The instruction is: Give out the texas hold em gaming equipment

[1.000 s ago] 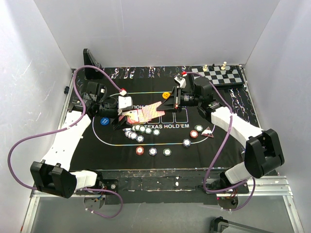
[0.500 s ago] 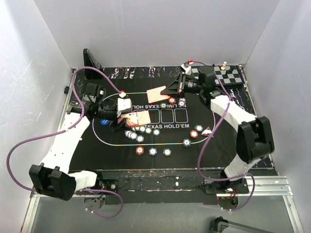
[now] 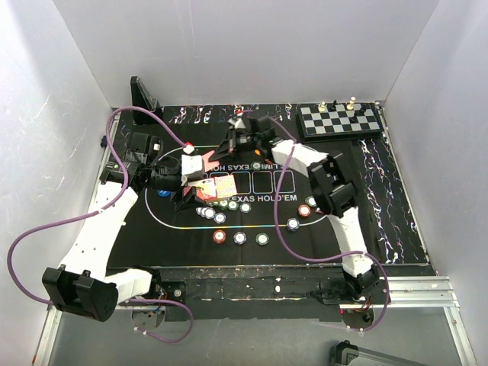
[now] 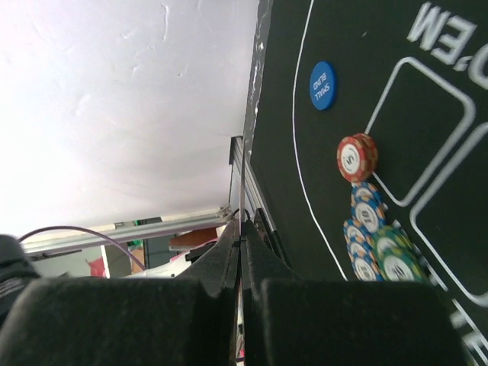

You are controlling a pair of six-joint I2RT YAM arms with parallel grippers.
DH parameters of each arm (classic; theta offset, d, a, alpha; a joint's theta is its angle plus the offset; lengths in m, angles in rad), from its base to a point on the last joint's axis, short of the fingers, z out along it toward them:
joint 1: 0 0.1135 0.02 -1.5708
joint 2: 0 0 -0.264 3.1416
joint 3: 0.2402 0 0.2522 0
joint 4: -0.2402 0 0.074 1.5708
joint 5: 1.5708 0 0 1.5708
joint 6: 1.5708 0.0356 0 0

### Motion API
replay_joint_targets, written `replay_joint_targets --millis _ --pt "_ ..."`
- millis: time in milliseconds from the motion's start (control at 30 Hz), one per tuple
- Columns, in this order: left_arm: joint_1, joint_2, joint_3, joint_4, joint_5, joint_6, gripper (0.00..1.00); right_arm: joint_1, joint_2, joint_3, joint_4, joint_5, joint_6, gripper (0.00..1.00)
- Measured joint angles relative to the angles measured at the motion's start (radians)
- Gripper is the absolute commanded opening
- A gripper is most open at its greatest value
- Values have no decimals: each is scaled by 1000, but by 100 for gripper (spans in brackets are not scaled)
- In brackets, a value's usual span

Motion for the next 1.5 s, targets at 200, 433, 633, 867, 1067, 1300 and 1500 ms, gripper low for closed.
replay_joint_targets --millis 200,433,633,867,1067,1300,1500 --pt "0 -5 3 -3 3 -7 0 124 158 161 -66 -3 -7 1" --pt "0 -6 3 -3 4 -11 0 173 249 233 -111 1 -10 11" --pt "0 -6 2 -2 4 -13 0 196 293 292 -167 13 -20 34" --pt "0 -10 1 3 4 -18 0 229 293 299 -254 35 -70 39" --pt "0 -25 -1 3 4 -21 0 228 289 297 -348 86 -147 46" --pt "0 -44 -8 3 4 -21 0 196 200 260 -452 148 -233 69" --pt "0 -48 -17 2 3 -21 0 137 25 193 -491 185 -287 81"
